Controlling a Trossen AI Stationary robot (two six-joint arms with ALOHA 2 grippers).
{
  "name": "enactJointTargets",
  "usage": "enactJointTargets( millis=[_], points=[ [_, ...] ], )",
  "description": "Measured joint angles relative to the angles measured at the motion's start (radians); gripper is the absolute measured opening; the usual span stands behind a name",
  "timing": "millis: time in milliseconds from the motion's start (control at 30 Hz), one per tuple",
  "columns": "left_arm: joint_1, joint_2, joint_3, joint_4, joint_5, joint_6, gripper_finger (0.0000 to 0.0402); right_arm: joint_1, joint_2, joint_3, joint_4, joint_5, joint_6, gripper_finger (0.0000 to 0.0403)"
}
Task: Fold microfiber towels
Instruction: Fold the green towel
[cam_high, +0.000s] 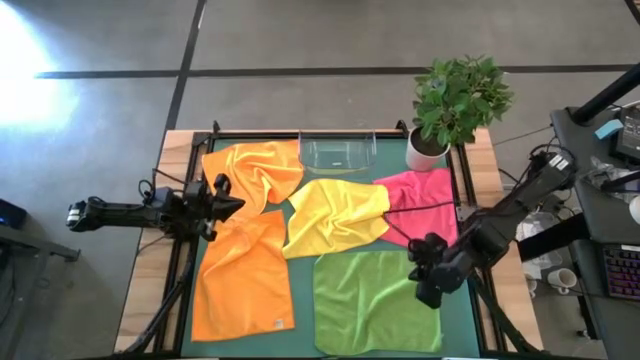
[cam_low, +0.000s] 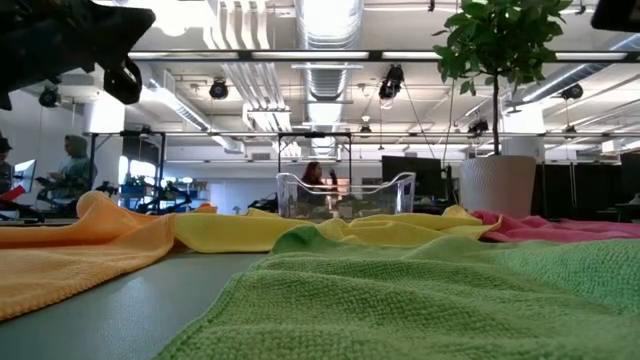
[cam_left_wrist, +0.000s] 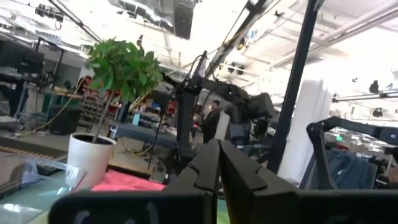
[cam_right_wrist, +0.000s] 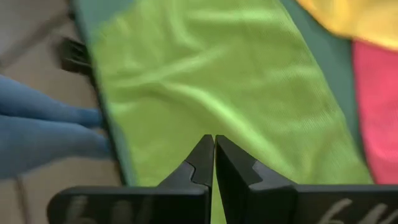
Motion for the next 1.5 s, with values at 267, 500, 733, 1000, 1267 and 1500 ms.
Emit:
enactJointTargets(
  millis=[267, 500, 733, 1000, 1267, 1500],
  points=[
    [0.000, 0.006, 0.000, 0.070, 0.001, 0.000, 0.0000, 0.061, 0.069, 0.026, -0.072, -0.058, 0.122, 0.0009],
    [0.000, 0.006, 0.000, 0.174, 0.004, -0.010, 0.0000, 0.106, 0.122, 0.017, -0.075, -0.122, 0.162, 0.0011],
    [0.000, 0.006, 0.000, 0.229, -0.031, -0.156, 0.0000, 0.138, 0.178, 0.016, -0.075, -0.229, 0.152, 0.0045],
    [0.000, 0.017, 0.000, 0.225, -0.034, -0.157, 0.0000, 0.234, 0.215, 0.022, -0.061, -0.332, 0.125, 0.0079],
    [0.000, 0.018, 0.000, 0.225, -0.041, -0.158, 0.0000, 0.363, 0.240, 0.021, 0.006, -0.310, 0.115, 0.0068],
    [0.000, 0.024, 0.000, 0.225, -0.079, -0.188, 0.0000, 0.383, 0.341, 0.020, 0.125, -0.288, 0.073, 0.0088]
  ],
)
